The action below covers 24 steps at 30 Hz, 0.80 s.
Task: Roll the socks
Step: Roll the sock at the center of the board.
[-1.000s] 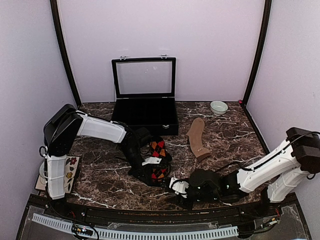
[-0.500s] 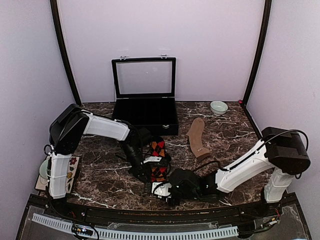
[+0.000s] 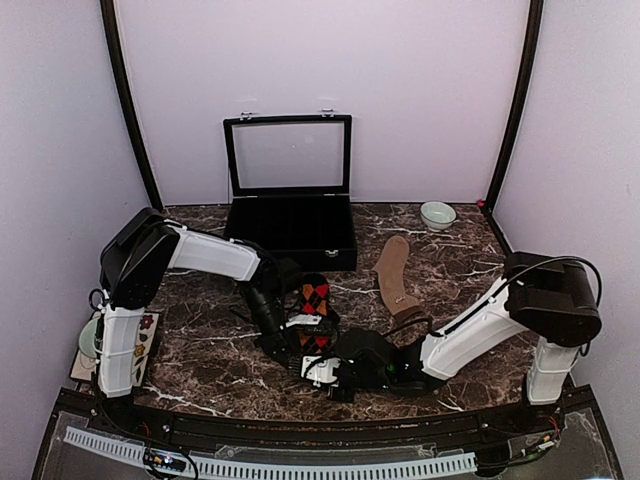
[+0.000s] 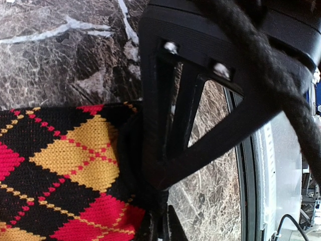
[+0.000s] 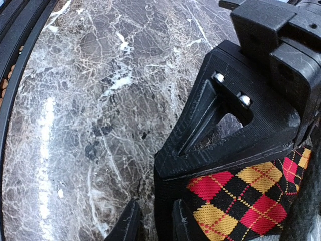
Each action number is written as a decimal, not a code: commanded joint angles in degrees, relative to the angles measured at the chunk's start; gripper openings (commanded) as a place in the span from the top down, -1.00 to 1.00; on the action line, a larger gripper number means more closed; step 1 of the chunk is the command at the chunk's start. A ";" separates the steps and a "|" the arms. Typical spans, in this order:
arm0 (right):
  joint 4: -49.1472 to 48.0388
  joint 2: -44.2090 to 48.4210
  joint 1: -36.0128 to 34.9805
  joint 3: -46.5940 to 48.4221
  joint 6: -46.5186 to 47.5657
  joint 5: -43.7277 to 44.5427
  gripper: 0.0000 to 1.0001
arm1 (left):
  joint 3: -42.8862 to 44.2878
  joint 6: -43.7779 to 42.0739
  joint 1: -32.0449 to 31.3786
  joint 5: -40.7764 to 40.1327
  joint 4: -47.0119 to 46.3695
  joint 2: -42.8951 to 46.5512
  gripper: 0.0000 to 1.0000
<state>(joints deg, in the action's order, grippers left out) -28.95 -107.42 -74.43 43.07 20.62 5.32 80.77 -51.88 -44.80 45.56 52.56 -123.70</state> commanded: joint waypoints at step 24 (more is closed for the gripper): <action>1.23 -4.17 4.86 -5.66 -11.88 -7.61 0.78 | -2.80 2.73 3.03 -2.67 -1.77 9.92 -0.52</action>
<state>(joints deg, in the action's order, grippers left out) -39.18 -109.06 -71.00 38.41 11.57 -0.56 79.44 -50.50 -43.90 45.17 52.49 -119.63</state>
